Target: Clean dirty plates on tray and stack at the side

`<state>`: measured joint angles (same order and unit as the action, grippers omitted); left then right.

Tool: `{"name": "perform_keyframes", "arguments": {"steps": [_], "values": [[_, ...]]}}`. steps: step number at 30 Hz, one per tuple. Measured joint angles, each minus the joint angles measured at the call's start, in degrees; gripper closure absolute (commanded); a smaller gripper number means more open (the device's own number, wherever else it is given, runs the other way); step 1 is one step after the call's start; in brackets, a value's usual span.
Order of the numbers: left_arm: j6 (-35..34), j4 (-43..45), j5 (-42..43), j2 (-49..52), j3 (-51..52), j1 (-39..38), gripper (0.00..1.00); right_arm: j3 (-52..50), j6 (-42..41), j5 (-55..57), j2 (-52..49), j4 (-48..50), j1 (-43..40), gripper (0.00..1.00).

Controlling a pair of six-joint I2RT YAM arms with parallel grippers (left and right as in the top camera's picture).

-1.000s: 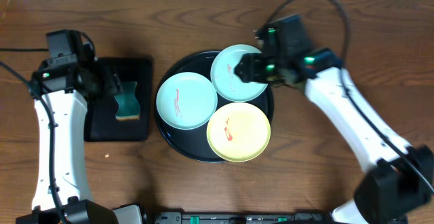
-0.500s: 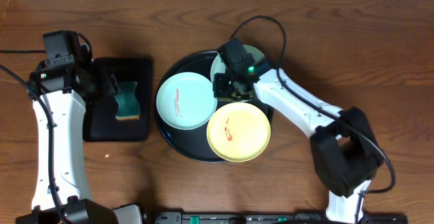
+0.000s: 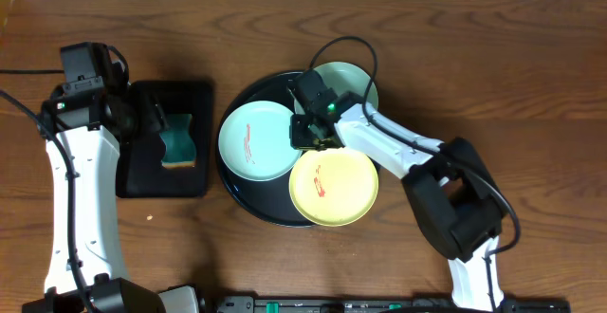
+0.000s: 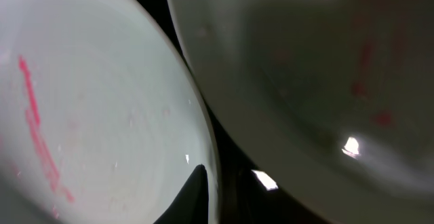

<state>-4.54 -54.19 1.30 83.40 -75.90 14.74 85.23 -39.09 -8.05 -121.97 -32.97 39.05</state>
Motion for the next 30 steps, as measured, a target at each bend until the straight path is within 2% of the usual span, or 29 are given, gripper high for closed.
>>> {"name": "perform_keyframes", "arguments": {"steps": [6, 11, 15, 22, 27, 30], "values": [[0.0, 0.22, 0.0, 0.92, 0.0, 0.0, 0.25, 0.33, -0.11, 0.61, -1.01, 1.14, 0.26, 0.99], [-0.02, 0.44, 0.02, 5.73, 0.0, 0.0, 0.33, 0.5, -0.39, 0.81, -1.01, 0.92, 0.24, 0.99], [0.33, 1.31, 0.26, 10.8, 0.0, 0.0, 0.35, 0.55, -0.35, 0.87, -1.01, 0.87, 0.24, 0.99], [4.98, 4.59, 6.75, 21.16, 0.0, 0.0, 0.38, 0.55, -0.31, 0.94, -1.01, 0.81, 0.24, 0.99], [6.32, 6.86, 8.79, 26.53, 0.0, 0.0, 0.44, 0.59, -0.11, 0.98, -1.01, 0.7, 0.24, 0.99], [6.82, 7.85, 9.07, 28.5, 0.0, 0.0, 0.52, 0.61, 0.11, 1.01, -1.01, 0.7, 0.24, 0.99]]}}
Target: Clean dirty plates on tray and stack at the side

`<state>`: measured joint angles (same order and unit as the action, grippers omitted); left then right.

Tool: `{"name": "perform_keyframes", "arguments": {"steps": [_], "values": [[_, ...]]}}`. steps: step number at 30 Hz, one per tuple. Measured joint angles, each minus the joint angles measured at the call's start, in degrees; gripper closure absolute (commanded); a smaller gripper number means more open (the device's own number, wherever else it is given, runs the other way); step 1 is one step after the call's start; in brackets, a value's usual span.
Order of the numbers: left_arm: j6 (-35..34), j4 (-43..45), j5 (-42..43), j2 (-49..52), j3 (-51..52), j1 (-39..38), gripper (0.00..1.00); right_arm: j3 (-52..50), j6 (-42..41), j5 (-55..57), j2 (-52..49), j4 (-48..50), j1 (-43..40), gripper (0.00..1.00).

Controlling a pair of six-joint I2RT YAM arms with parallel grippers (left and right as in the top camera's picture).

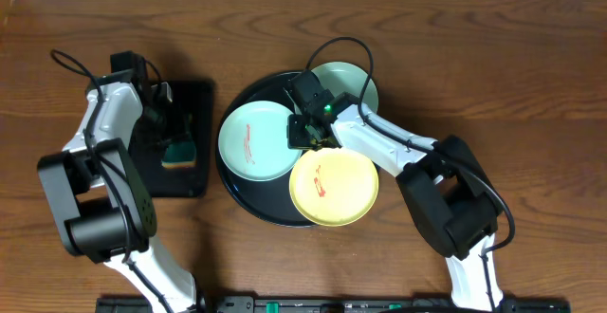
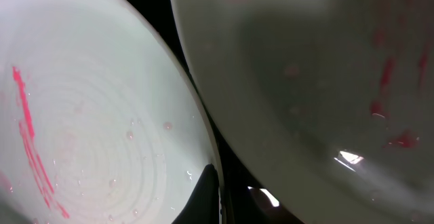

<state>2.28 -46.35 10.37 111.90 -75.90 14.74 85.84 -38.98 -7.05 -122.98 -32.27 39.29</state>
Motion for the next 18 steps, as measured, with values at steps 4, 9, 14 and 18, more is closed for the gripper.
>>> {"name": "perform_keyframes", "arguments": {"steps": [4, 9, 14, 18], "values": [[0.59, 0.57, -0.02, 0.92, 0.0, 0.17, 0.77, 0.02, 0.17, 0.0, 0.0, -0.04, 0.0, 0.99], [0.81, 1.55, 0.31, 0.94, -0.02, 0.13, 0.93, 0.02, 0.22, 0.02, 0.0, -0.09, 0.0, 0.99], [0.74, 1.29, 0.46, 0.92, -0.04, 0.15, 0.93, 0.04, 0.22, 0.02, 0.0, -0.11, 0.0, 0.99], [0.72, -1.68, 0.48, -0.52, -1.2, 0.15, 0.92, 0.04, 0.68, 0.02, 0.0, -0.15, 0.0, 0.99]]}}
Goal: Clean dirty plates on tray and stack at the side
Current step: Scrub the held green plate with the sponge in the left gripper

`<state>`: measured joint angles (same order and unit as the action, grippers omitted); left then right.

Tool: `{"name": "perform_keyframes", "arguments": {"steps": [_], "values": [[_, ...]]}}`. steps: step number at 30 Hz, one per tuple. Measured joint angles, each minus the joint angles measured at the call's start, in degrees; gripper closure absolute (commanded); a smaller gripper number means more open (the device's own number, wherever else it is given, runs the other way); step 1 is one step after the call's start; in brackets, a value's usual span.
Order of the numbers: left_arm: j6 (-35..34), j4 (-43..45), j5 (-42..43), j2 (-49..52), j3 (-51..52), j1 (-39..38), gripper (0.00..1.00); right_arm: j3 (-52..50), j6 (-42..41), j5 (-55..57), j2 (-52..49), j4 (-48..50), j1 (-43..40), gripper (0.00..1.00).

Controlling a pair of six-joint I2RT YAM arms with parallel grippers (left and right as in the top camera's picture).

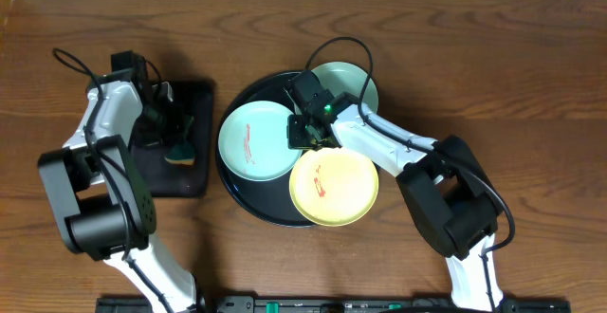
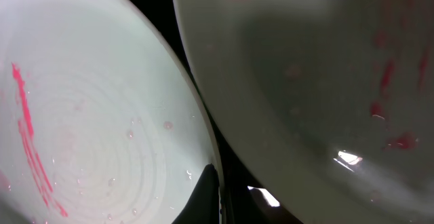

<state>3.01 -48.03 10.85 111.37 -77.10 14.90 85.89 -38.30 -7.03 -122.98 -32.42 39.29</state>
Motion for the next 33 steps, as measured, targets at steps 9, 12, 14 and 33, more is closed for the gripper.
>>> {"name": "perform_keyframes", "arguments": {"steps": [9, 12, 14, 33], "values": [[-0.07, -3.19, 4.81, -15.13, -2.56, -1.29, 0.93, 0.31, 0.46, -0.92, 0.0, -0.98, -0.46, 0.99], [-0.5, -4.09, 6.01, -16.83, -3.13, -3.82, 0.93, 0.31, 0.52, -1.38, 0.0, -1.25, -0.59, 0.99], [-1.73, -4.22, 6.47, -16.37, -2.84, -6.05, 0.93, 0.33, 0.61, -1.68, 0.0, -1.4, -0.7, 0.99], [-18.8, 3.58, 0.96, -0.85, 3.28, -21.64, 0.93, 0.42, 0.63, -2.14, 0.0, -2.05, -0.72, 0.99]]}}
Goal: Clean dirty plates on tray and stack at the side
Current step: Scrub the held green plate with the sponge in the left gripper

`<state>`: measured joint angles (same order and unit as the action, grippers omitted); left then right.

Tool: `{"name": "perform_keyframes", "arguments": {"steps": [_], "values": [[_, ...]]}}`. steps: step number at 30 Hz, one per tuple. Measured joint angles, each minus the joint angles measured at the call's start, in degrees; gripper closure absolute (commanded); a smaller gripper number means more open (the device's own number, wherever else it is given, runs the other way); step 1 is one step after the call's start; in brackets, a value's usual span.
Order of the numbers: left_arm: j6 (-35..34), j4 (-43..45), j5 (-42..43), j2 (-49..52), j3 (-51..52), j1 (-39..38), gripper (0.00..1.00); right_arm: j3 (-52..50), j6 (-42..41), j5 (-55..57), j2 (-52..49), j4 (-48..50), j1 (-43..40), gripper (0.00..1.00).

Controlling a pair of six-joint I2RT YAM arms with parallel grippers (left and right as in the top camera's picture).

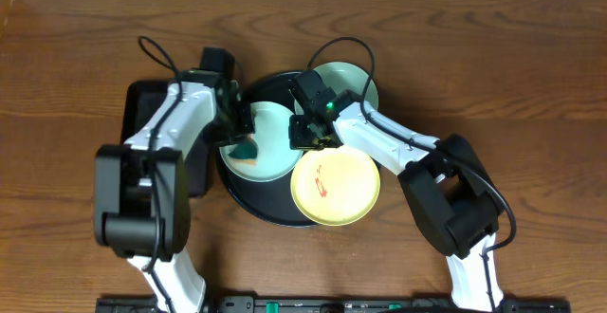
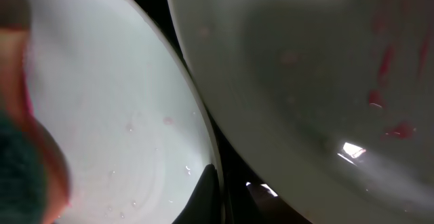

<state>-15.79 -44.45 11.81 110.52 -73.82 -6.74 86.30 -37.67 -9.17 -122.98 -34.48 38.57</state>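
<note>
A light blue plate (image 1: 275, 142) lies on the left of the round black tray (image 1: 248, 199). My right gripper (image 1: 305, 135) is shut on its right rim; in the right wrist view one black finger (image 2: 205, 198) lies over the rim of this plate (image 2: 115, 115). My left gripper (image 1: 239, 135) is shut on a teal and tan sponge (image 1: 246, 149), which rests on the plate's left part and shows at the wrist view's left edge (image 2: 20, 170). A yellow plate (image 1: 335, 188) with a red smear sits at the front, and a pale green plate (image 1: 351, 83) with red spots (image 2: 305, 61) at the back.
A black rectangular tray (image 1: 142, 152) lies left of the round tray, with the left arm reaching over it. Bare wooden table (image 1: 531, 76) extends to the right and back. Cables loop over both arms.
My left gripper has moved with the sponge from the black rectangular tray to the light blue plate. The sponge now covers the plate's red streak. The right gripper has not moved.
My right gripper stayed on the light blue plate's rim throughout. My left gripper first stood beside the sponge on the rectangular tray, then was at the sponge, then held it tilted off the tray. The sponge is now on the light blue plate.
</note>
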Motion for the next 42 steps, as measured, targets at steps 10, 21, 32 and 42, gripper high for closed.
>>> {"name": "perform_keyframes", "arguments": {"steps": [10, 21, 32, 42], "values": [[5.51, 0.35, 11.91, 0.37, 0.0, -0.07, 0.93, 0.0, 0.0, 0.0, 0.0, 0.0, 0.0, 0.99], [-2.8, -1.68, -0.9, 0.5, 0.0, -0.79, 0.93, 0.0, 0.0, -0.28, 0.0, 0.0, 0.0, 0.99], [-3.56, -1.36, -0.96, 0.48, -0.02, -0.92, 0.93, 0.02, 0.0, -0.37, 0.0, -0.02, 0.0, 0.99], [3.41, 2.64, 7.61, 0.5, -0.02, -0.26, 0.93, 0.0, 0.0, -0.37, 0.0, -0.02, 0.0, 0.99]]}}
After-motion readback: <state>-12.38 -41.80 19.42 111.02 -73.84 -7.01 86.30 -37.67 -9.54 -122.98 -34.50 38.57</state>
